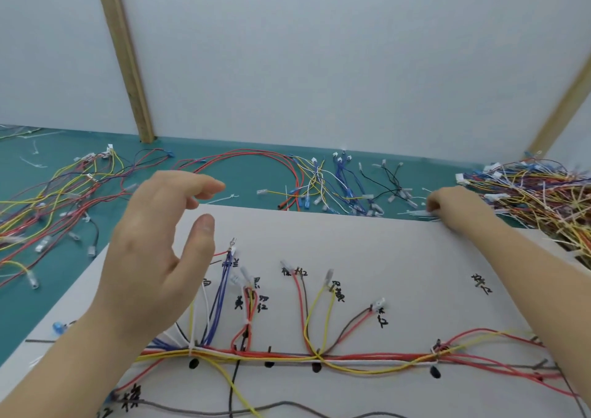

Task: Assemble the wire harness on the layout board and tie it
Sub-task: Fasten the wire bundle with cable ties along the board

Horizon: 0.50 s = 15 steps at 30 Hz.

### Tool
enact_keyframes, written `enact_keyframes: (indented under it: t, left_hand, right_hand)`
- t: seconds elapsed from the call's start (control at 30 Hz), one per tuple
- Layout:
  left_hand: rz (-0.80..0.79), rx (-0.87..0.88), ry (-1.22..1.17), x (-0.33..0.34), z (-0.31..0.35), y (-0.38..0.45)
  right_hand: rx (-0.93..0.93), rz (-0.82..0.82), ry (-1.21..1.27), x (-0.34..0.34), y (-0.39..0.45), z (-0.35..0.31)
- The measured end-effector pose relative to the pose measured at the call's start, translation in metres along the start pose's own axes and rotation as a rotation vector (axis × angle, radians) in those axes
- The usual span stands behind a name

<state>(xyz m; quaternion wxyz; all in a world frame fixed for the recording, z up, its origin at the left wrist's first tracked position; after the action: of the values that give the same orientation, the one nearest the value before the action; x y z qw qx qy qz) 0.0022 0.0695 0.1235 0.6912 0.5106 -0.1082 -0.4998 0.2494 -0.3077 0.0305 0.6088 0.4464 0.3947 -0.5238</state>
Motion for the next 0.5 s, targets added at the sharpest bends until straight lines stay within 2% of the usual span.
enact_keyframes:
  t: [0.5]
  left_hand:
    - [-0.006,-0.023,0.070,0.001,-0.001,0.000]
  right_hand:
    - [-0.075,0.183,0.016,-0.022,-0.009,0.004]
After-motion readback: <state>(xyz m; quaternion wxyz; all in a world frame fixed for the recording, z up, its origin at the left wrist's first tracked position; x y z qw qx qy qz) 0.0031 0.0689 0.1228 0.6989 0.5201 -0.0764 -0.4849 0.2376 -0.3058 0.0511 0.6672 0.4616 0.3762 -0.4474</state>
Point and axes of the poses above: each hand's wrist, its own y-axis towards the middle knuckle, its own x-axis out of the palm, z = x × y, the point moved 9 cm from there along y, towards the middle knuckle, and after that the axes turned 9 degrees about -y, right-handed, at the moved point
